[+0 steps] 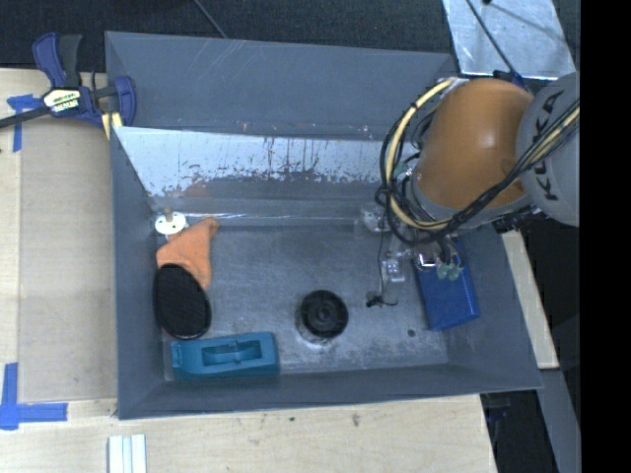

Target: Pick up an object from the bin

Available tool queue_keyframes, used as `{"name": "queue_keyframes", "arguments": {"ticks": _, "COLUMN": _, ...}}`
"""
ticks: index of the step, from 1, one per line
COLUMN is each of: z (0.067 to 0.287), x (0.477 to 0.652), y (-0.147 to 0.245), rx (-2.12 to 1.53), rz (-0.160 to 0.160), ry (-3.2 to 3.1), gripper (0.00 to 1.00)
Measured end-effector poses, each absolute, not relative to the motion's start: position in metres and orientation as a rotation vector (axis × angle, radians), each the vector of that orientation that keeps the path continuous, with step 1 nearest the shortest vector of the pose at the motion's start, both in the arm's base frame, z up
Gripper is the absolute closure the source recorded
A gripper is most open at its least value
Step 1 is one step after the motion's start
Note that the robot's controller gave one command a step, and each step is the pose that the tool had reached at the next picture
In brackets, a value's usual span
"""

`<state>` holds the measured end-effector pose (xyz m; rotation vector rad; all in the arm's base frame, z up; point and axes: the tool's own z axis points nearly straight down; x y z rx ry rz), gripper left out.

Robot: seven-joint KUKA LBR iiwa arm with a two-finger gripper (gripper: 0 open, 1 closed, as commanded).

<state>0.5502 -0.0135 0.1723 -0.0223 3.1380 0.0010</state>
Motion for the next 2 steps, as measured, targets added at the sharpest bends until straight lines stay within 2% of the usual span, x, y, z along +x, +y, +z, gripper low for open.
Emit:
{"name": "queue_keyframes", "arguments": {"ticks": 1, "z": 0.156, "x": 0.534, "y": 0.005, "rx": 0.198, "rz": 0.001, "ry": 3.134, "gripper": 0.00}}
{"name": "queue_keyframes", "arguments": {"ticks": 2, "z": 0.106, "x": 0.530, "y": 0.016, "rx": -0.090, "rz": 0.000, "ry": 3.131, "gripper": 0.00}}
